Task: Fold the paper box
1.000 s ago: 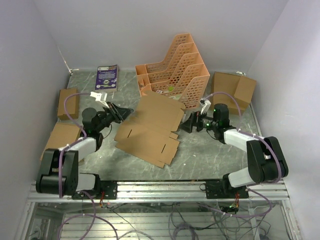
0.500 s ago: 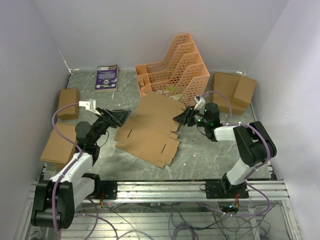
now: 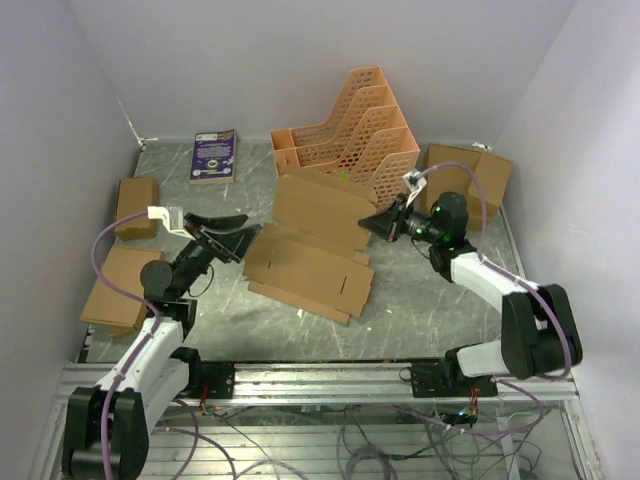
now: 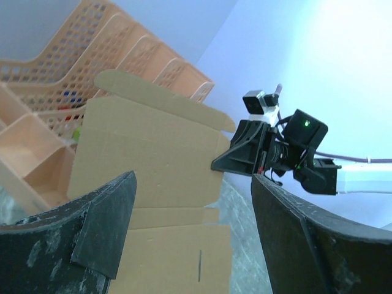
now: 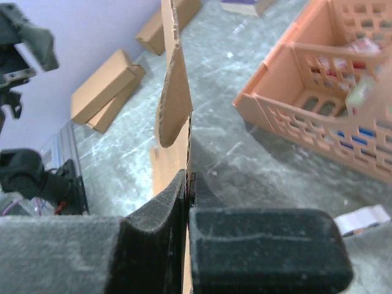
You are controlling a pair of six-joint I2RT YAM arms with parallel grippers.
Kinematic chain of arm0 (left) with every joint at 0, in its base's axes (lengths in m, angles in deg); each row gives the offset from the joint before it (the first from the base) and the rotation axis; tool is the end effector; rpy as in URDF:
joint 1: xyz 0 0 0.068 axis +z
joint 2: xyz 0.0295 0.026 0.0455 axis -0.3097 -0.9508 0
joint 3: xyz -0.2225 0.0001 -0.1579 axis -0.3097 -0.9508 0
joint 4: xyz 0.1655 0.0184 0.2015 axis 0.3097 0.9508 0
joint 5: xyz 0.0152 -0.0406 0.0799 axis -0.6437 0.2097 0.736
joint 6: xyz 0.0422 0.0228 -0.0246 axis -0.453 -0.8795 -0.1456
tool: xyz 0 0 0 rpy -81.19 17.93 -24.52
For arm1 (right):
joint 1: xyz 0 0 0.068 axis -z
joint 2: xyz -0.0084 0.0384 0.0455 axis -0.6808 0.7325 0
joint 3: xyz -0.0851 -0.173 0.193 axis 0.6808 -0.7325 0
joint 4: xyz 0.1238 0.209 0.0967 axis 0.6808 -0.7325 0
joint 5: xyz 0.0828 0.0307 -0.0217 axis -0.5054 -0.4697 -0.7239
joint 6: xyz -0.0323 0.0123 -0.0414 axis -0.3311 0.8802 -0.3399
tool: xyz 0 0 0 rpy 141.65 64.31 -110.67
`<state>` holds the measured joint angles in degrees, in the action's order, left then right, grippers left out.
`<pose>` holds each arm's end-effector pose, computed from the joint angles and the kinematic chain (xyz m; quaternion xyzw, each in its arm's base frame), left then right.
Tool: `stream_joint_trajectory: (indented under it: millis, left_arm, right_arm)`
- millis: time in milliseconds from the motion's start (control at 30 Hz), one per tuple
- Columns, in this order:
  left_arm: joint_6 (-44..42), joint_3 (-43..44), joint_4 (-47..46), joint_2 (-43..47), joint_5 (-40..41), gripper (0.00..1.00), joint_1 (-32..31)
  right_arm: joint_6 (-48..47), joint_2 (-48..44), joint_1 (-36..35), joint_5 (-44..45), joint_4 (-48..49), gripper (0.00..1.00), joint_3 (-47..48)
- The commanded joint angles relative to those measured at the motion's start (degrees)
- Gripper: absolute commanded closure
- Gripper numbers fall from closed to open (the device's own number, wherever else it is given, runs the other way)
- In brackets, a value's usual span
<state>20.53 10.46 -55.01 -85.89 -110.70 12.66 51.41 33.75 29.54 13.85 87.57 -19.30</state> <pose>0.1740 -0.0360 0.2563 0.0135 0.5845 -0.5131 0.6284 0.2781 0.0927 0.2305 -0.1634 0.7264 0.4936 0.4495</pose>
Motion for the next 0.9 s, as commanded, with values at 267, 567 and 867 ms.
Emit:
stream_joint_trajectory:
  millis: [267, 567, 867]
  left_arm:
    - [-2.8, 8.6, -5.1, 5.1, -8.7, 0.14, 0.4]
    - [-4.6, 13.4, -1.9, 3.6, -11.8, 0.13, 0.4]
    - [-0.8, 15.6, -21.5, -8.6, -15.8, 0.09, -3.3]
  right_arm:
    - [-47.4, -3.7, 7.8, -20.7, -68.3, 1.0, 40.7]
    - [-53.7, -2.4, 8.5, -22.2, -84.8, 1.0, 53.6]
    - [-52.9, -2.6, 8.5, -25.9, -85.6, 1.0, 55.8]
